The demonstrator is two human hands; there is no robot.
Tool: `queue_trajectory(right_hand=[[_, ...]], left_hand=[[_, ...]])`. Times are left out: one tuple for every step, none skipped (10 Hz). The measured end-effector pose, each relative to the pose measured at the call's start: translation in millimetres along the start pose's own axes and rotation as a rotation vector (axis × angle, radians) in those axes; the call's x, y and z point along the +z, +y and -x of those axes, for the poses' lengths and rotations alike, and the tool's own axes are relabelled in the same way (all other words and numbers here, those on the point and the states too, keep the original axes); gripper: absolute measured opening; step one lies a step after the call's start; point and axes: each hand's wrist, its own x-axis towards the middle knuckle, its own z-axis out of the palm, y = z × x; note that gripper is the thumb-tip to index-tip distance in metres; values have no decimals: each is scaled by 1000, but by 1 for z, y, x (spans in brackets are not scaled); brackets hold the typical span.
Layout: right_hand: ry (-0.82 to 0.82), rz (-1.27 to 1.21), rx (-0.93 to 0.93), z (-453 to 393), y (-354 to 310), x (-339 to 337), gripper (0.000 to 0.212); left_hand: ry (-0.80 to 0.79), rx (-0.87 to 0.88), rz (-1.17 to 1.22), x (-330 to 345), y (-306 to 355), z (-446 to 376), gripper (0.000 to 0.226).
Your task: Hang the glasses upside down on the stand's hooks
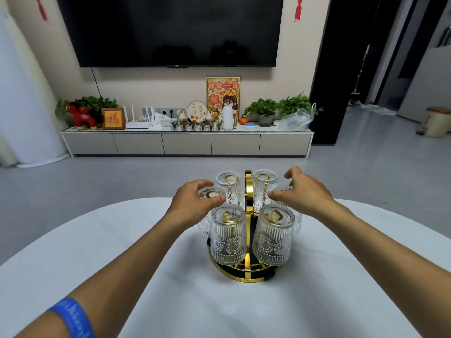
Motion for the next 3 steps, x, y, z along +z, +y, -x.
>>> queue_trajectory(right_hand=[[33, -38, -50, 14, -3, -4, 75], [89, -107, -113, 45, 1, -18, 66], [184, -308, -232, 109, 19, -48, 47]], left_hand=[[35, -4, 15, 1, 9, 9, 56], [99, 55, 17, -9, 16, 35, 53], [188, 233, 191, -47, 24, 91, 49]])
